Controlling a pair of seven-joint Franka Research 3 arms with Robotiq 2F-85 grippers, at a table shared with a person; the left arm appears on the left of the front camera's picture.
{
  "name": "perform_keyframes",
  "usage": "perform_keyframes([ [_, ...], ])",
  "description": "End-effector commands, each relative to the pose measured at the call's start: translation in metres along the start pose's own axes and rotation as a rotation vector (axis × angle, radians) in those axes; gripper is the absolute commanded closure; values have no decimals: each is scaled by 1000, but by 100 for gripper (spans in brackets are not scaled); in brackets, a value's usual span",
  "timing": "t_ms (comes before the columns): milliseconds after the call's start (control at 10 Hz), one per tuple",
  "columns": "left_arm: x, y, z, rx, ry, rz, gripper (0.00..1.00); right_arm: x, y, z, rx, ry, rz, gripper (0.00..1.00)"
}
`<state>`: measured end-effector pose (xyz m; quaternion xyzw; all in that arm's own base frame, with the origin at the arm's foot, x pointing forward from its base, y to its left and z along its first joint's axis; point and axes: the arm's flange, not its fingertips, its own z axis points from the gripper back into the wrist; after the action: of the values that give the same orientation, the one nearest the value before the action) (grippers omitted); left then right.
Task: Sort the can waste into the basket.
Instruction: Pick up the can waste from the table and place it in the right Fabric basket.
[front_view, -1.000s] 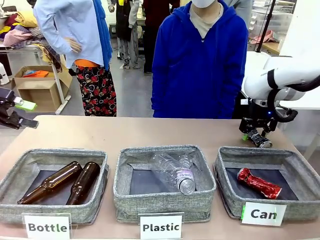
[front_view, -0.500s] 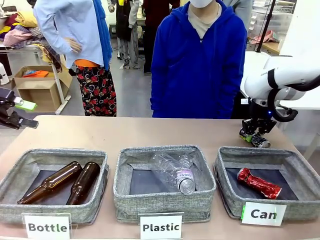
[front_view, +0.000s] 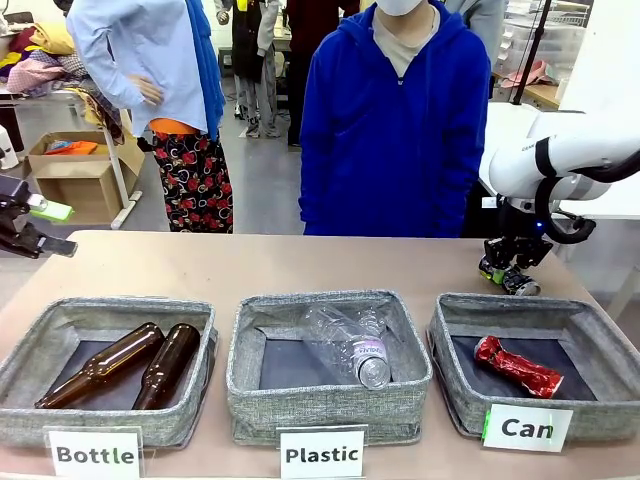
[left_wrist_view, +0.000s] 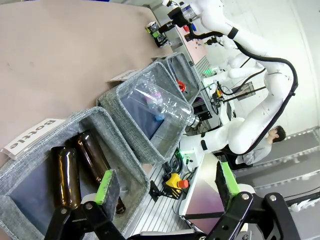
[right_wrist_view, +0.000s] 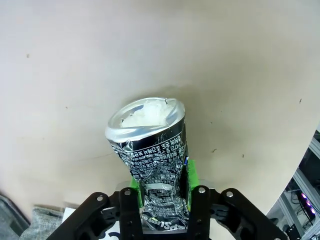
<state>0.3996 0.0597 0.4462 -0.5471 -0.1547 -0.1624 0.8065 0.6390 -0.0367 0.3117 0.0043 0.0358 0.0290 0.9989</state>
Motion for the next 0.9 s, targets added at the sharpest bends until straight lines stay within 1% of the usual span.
perform_keyframes([
  [0,-3,-3,0,2,12,-6,0,-3,-5,22,31,-49,23,100],
  [100,-3,-3,0,2,12,-6,0,-13,-9,45,23,-98,44,100],
  [200,-3,-3,0,2,12,-6,0,-25,-11,70,18,-133,94,100],
  [400,-3,-3,0,2,12,-6,0,-53,-7,115,29,-205,235,100],
  [500,-3,-3,0,2,12,-6,0,-69,0,129,69,-208,353,100],
  [600,-3,-3,0,2,12,-6,0,-88,11,140,122,-184,520,100],
  [700,-3,-3,0,2,12,-6,0,-108,22,145,136,-132,710,100],
  [800,-3,-3,0,2,12,-6,0,-127,35,144,151,-49,960,100],
])
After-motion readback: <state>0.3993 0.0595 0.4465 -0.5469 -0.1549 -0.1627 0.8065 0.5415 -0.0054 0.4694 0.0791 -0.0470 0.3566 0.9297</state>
